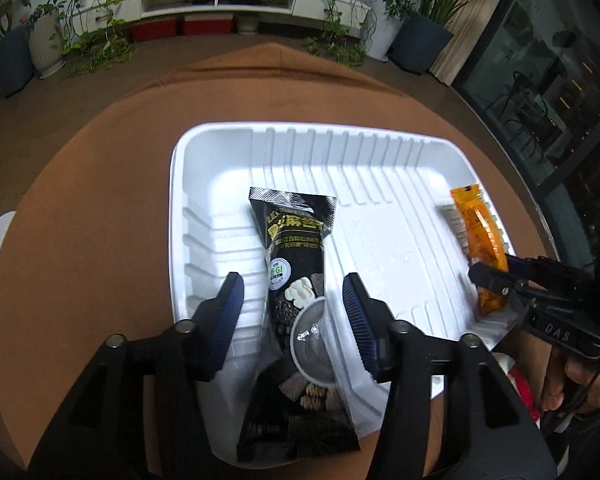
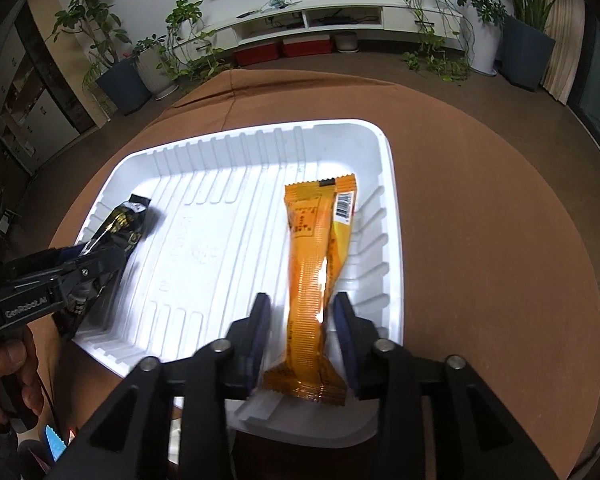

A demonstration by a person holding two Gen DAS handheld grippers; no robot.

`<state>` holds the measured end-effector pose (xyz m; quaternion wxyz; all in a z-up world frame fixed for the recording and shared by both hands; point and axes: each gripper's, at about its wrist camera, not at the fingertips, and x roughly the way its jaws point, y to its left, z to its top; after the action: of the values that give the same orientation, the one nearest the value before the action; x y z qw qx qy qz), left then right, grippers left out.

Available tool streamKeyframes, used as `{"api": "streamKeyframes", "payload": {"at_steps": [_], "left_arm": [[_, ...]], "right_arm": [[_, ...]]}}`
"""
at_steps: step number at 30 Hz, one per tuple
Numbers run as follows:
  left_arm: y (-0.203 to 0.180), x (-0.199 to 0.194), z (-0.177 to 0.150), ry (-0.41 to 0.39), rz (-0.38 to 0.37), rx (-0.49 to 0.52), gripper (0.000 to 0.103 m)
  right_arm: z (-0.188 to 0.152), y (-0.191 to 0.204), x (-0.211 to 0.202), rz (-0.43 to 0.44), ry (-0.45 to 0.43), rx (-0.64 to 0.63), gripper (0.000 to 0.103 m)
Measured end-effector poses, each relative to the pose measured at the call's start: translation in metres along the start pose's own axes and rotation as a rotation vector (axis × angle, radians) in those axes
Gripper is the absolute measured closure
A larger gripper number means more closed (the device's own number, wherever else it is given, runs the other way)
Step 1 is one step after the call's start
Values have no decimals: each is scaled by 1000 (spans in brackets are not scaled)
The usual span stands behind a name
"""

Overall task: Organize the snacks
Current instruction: 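Lower the black bag into the tray and open the left tool while the right tool releases the orange bar, then grasp the white-and-orange packet with the left tool while the right tool grasps the gold wrapper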

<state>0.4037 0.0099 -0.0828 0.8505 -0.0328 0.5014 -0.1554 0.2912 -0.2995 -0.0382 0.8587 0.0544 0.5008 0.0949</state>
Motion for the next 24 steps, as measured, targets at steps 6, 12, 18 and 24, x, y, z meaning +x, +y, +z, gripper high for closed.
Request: {"api": "streamKeyframes", "payload": {"at_steps": [6,12,18,24], "left_arm": [[-1,-30,0,-58,0,-7,31],[1,-89,-19,-152,-39,-27,7],[5,-154,-82,-243,-97,-38,1],[-16,-189,-170,-315,-102,13,0]], "right_arm": [[-1,4,-18,-10,-30,-9,51],[-3,3,-64,-1,-119,-9,37],[-37,-5,-129,27,-242,-23,23],[-111,-19,-178,24,-344,28,19]]}}
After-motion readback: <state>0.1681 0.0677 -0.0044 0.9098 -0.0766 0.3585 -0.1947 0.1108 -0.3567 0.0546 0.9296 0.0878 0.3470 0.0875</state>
